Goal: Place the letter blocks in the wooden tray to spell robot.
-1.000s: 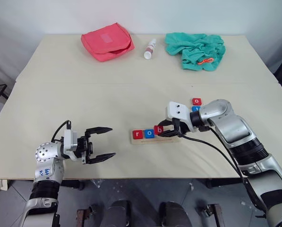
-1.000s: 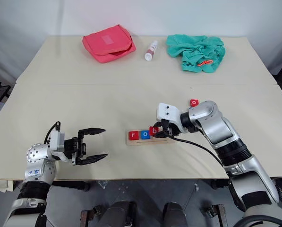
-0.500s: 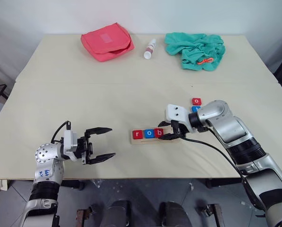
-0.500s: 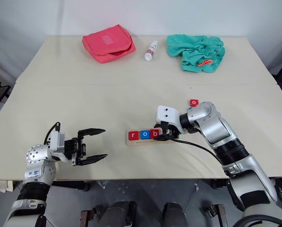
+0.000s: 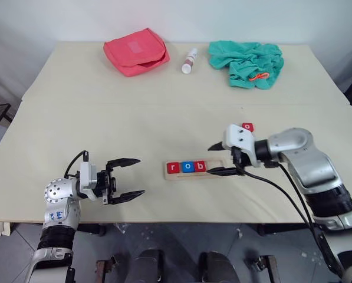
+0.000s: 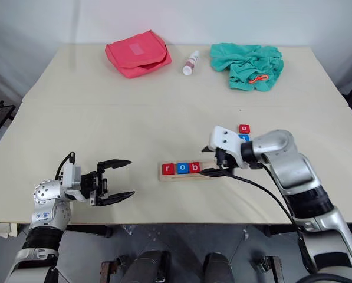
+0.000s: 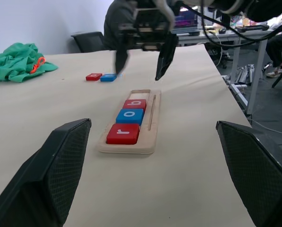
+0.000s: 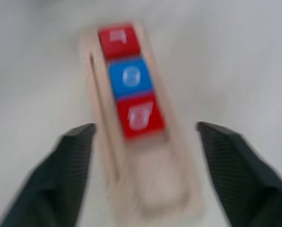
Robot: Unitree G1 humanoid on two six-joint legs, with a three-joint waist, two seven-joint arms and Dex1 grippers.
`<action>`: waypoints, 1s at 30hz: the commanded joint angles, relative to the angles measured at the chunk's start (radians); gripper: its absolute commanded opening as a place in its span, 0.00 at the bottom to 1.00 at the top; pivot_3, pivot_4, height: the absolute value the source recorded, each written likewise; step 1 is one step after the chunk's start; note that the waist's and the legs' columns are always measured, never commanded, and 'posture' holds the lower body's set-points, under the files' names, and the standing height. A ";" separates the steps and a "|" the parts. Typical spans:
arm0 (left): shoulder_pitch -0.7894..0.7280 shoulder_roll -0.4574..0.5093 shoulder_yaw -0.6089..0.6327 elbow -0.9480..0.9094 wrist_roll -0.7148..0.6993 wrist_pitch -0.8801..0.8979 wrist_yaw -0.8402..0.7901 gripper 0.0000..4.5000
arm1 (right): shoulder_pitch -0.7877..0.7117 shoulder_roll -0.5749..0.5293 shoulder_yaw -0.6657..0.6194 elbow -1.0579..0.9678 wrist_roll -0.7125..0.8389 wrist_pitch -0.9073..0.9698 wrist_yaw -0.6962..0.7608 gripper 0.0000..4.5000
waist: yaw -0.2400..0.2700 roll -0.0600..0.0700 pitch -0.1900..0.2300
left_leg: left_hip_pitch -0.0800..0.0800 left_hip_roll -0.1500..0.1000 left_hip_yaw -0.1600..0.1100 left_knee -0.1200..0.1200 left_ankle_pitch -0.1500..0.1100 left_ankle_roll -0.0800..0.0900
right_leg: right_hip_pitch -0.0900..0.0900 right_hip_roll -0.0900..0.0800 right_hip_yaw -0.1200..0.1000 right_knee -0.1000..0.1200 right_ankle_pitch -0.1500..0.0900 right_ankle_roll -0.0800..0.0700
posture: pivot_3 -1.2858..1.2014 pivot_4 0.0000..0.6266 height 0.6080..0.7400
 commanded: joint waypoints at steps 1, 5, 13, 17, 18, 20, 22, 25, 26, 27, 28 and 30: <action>0.002 -0.005 0.007 -0.015 -0.005 -0.010 0.003 1.00 | 0.026 -0.029 -0.078 -0.075 0.053 -0.005 -0.019 0.47 | -0.004 0.000 0.000 | 0.000 0.000 0.001 0.000 0.000 0.000 | 0.000 0.000 0.000 0.000 0.000 0.000 | 0.52 0.24 1.00; -0.004 -0.007 0.006 -0.009 -0.004 -0.009 0.000 1.00 | 0.036 -0.023 -0.058 -0.061 0.043 -0.004 -0.045 0.14 | -0.003 0.000 0.000 | 0.001 0.001 0.002 0.000 0.000 0.000 | 0.000 0.000 0.000 0.000 0.000 0.000 | 0.52 0.24 1.00; 0.008 0.004 0.013 -0.025 -0.016 -0.003 -0.014 1.00 | -0.015 0.030 0.035 0.037 0.003 -0.018 -0.077 0.01 | -0.001 0.000 0.000 | 0.001 0.000 0.001 0.000 0.000 0.000 | 0.000 0.000 0.000 0.000 0.000 0.000 | 0.52 0.24 1.00; 0.028 0.016 0.025 -0.045 -0.020 0.001 -0.012 1.00 | -0.036 0.053 0.070 0.096 -0.015 -0.046 -0.077 0.01 | -0.003 0.000 0.000 | 0.001 0.001 0.001 0.000 0.000 0.000 | 0.000 0.000 0.000 0.000 0.000 0.000 | 0.52 0.24 1.00; 0.039 0.020 0.029 -0.056 -0.021 0.003 -0.006 1.00 | -0.044 0.065 0.082 0.118 -0.022 -0.056 -0.080 0.01 | -0.004 0.000 0.000 | 0.001 0.001 0.001 0.000 0.000 0.000 | 0.000 0.000 0.000 0.000 0.000 0.000 | 0.52 0.24 1.00; 0.057 0.023 0.032 -0.076 -0.022 0.006 0.003 1.00 | -0.052 0.079 0.095 0.141 -0.027 -0.072 -0.076 0.01 | -0.004 0.000 0.000 | 0.001 0.001 0.001 0.000 0.000 0.000 | 0.000 0.000 0.000 0.000 0.000 0.000 | 0.52 0.24 1.00; 0.072 0.025 0.037 -0.094 -0.022 0.010 0.013 1.00 | -0.059 0.093 0.105 0.154 -0.029 -0.080 -0.071 0.01 | -0.004 0.000 0.000 | 0.001 0.001 0.001 0.000 0.000 0.000 | 0.000 0.000 0.000 0.000 0.000 0.000 | 0.52 0.24 1.00; 0.088 0.025 0.043 -0.115 -0.021 0.015 0.026 1.00 | -0.070 0.111 0.113 0.170 -0.032 -0.086 -0.067 0.01 | -0.003 0.000 0.000 | 0.001 0.001 0.001 0.000 0.000 0.000 | 0.000 0.000 0.000 0.000 0.000 0.000 | 0.52 0.24 1.00; 0.093 0.025 0.044 -0.121 -0.021 0.016 0.029 1.00 | -0.072 0.118 0.115 0.175 -0.030 -0.089 -0.065 0.01 | -0.003 0.000 0.000 | 0.001 0.001 0.001 0.000 0.000 0.000 | 0.000 0.000 0.000 0.000 0.000 0.000 | 0.52 0.24 1.00; 0.098 0.025 0.044 -0.127 -0.021 0.018 0.032 1.00 | -0.074 0.121 0.116 0.179 -0.031 -0.091 -0.064 0.01 | -0.003 0.000 0.000 | 0.001 0.001 0.001 0.000 0.000 0.000 | 0.000 0.000 0.000 0.000 0.000 0.000 | 0.52 0.24 1.00; 0.101 0.024 0.043 -0.132 -0.021 0.019 0.036 1.00 | -0.075 0.124 0.117 0.185 -0.032 -0.093 -0.065 0.01 | -0.003 0.000 0.000 | 0.001 0.001 0.001 0.000 0.000 0.000 | 0.000 0.000 0.000 0.000 0.000 0.000 | 0.52 0.24 1.00; 0.103 0.024 0.043 -0.136 -0.020 0.021 0.041 1.00 | -0.076 0.127 0.116 0.191 -0.033 -0.097 -0.066 0.01 | -0.003 0.000 0.000 | 0.001 0.000 0.001 0.000 0.000 0.000 | 0.000 0.000 0.000 0.000 0.000 0.000 | 0.52 0.24 1.00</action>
